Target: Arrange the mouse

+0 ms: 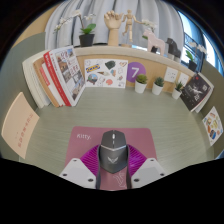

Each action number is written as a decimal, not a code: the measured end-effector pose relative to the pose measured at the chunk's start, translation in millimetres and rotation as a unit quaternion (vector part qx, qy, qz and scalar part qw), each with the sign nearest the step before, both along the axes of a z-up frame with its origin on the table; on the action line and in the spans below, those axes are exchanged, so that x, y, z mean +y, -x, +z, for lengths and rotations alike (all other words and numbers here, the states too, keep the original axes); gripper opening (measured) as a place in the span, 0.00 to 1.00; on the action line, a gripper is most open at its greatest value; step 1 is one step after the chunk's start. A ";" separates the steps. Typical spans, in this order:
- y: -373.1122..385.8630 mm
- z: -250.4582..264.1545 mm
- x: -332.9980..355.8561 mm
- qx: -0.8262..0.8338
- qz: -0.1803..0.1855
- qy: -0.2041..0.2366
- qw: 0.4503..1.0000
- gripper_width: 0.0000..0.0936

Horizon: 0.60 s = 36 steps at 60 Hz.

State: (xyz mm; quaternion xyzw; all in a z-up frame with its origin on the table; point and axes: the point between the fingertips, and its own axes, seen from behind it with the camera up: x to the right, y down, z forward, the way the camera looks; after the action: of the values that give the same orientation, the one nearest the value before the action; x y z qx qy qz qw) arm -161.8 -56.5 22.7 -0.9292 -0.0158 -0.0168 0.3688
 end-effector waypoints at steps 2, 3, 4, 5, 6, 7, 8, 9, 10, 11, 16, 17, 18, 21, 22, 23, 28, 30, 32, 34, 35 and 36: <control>2.8 -9.5 -1.6 0.008 0.002 0.005 1.000 0.37; 3.5 -14.1 -2.8 0.011 0.002 0.008 1.000 0.37; 3.7 -18.4 -4.0 0.013 0.002 0.012 1.000 0.37; 3.6 -22.2 -4.8 0.013 0.002 0.014 1.000 0.37; 3.6 -25.5 -5.7 0.013 0.003 0.017 1.000 0.37; 3.7 -29.0 -6.9 0.013 0.004 0.020 1.000 0.37; 3.8 -32.3 -8.2 0.013 0.005 0.023 1.000 0.37; 3.7 -31.9 -8.8 0.014 0.005 0.025 1.000 0.38; 3.4 -31.3 -7.1 0.016 0.004 0.019 1.000 0.38; 3.7 -31.5 -5.8 0.020 0.001 0.013 1.000 0.37; 4.6 -33.1 -6.8 0.033 -0.004 0.010 0.999 0.41; 4.4 -33.7 -7.0 0.033 -0.003 0.009 0.999 0.41; 4.3 -34.2 -7.2 0.033 -0.002 0.008 0.999 0.44; 3.7 -33.7 -6.5 0.033 -0.002 0.002 0.999 0.47; 3.8 -33.5 -6.7 0.035 -0.004 0.001 0.999 0.48; 3.4 -33.7 -6.5 0.035 -0.004 0.000 0.999 0.49; 4.5 -34.2 -5.8 0.037 -0.003 0.003 0.999 0.55; 5.8 -34.7 -6.5 0.036 -0.003 0.008 0.999 0.58; 6.9 -35.4 -8.7 0.032 -0.001 0.017 0.999 0.72; 6.3 -34.9 -11.6 0.024 0.000 0.027 0.999 0.86; 6.6 -33.1 -13.0 0.019 0.002 0.031 0.999 0.94; 8.0 -30.2 -14.0 0.016 0.005 0.033 0.999 0.94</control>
State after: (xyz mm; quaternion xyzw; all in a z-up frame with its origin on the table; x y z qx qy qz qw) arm -169.8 -70.4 -7.5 -0.9409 -0.0148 0.0004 0.3383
